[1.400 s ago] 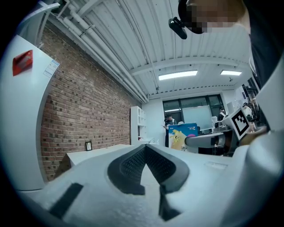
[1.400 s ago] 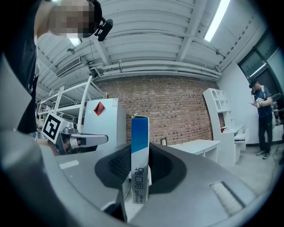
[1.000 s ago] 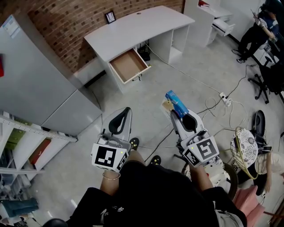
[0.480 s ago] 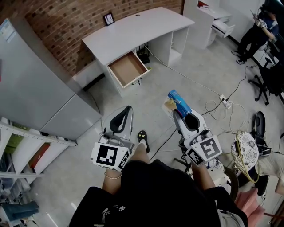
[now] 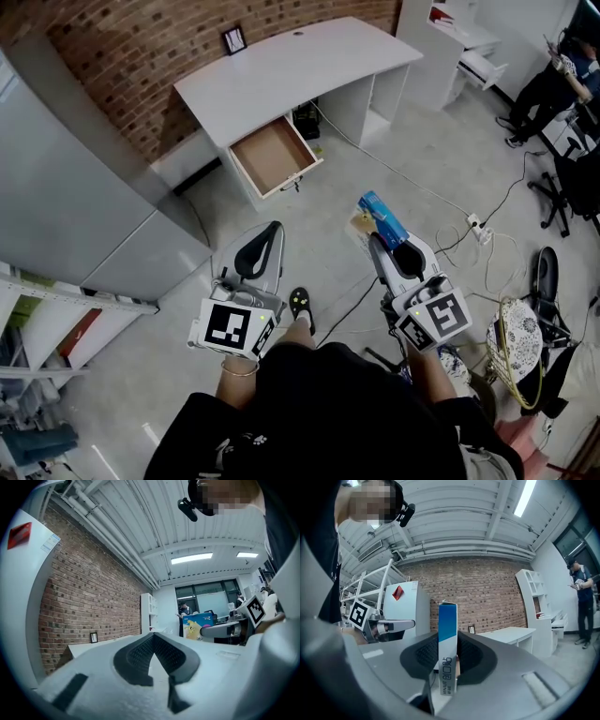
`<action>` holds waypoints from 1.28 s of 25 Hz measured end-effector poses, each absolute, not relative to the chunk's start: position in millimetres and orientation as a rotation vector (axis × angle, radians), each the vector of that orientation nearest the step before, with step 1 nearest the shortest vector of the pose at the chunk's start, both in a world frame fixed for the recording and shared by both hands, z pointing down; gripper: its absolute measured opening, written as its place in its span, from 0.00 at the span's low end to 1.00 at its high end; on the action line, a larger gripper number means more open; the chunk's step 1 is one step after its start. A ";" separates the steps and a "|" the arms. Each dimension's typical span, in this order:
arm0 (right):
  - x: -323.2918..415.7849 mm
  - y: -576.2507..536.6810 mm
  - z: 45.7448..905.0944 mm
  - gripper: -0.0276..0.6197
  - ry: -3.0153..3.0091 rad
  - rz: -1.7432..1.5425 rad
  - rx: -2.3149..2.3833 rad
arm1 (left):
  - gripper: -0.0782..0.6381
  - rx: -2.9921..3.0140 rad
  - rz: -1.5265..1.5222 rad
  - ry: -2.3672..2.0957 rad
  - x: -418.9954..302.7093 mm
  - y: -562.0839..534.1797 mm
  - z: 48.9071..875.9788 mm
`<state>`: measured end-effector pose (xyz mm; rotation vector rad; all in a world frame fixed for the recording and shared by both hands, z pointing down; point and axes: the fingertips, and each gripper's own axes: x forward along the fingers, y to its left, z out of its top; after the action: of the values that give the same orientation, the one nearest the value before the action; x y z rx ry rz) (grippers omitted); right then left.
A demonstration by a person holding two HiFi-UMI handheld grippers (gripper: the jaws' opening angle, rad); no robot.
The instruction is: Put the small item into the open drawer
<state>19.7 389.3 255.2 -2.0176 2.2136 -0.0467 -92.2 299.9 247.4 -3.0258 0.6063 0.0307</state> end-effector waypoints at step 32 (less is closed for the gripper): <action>44.8 174.8 266.8 0.17 2.359 -0.116 -2.002 | 0.11 -3.078 0.031 0.738 -74.4 97.8 264.8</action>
<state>44.8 174.8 266.8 -2.0023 2.3586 -0.1155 -74.4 97.8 264.8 -3.0779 0.7378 0.0313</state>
